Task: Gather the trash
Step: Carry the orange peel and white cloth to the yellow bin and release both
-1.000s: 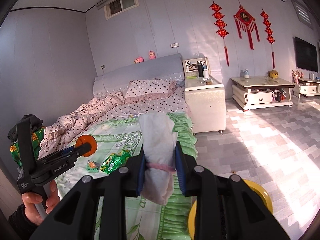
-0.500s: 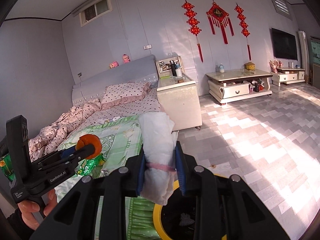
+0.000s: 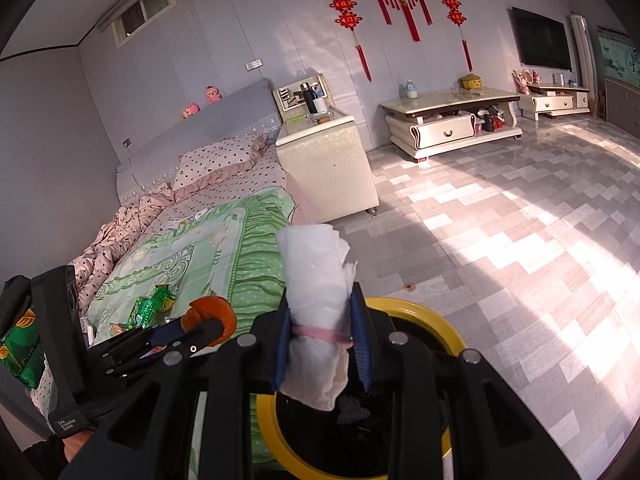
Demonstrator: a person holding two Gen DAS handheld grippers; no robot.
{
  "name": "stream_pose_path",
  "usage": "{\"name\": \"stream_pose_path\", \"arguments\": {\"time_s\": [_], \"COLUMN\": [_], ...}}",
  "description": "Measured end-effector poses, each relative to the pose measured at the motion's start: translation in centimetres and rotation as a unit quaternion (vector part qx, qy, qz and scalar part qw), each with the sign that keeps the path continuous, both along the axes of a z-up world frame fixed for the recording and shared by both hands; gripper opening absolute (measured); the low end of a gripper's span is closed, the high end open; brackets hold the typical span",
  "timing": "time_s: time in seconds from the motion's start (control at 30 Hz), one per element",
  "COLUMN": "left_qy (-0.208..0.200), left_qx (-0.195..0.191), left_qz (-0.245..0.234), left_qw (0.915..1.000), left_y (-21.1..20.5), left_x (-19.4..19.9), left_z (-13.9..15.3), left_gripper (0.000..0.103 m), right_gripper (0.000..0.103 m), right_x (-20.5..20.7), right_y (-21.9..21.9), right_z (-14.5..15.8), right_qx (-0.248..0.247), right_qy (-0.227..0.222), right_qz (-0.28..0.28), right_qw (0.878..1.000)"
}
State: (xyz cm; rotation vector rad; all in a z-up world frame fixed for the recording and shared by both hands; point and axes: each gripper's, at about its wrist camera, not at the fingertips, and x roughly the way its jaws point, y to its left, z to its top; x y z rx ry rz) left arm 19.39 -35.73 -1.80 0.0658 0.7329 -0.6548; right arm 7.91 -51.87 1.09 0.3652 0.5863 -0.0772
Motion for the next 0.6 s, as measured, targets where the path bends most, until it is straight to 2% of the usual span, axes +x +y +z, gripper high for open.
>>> {"name": "stream_pose_path", "arguments": {"time_s": [0.3, 0.47, 0.6], "left_qy": [0.044, 0.048, 0.044], "left_qx": [0.012, 0.01, 0.002], "left_qz": [-0.012, -0.012, -0.014], "left_qw": [0.9989, 0.9988, 0.9989], "left_y": [-1.3, -1.3, -0.9], "left_x": [1.2, 1.5, 1.5], "left_z": [-5.2, -5.8, -5.7], "left_gripper": [0.038, 0.042, 0.054], "right_gripper": [0.026, 0.027, 0.037], "right_x": [2.0, 2.1, 2.2], "right_y": [-2.1, -2.6, -2.8], "right_z": [-3.8, -4.5, -4.6], "right_qx": [0.029, 0.034, 0.032], "right_qy": [0.038, 0.043, 0.044], "right_qz": [-0.013, -0.024, -0.035], "right_qw": [0.999, 0.998, 0.998]}}
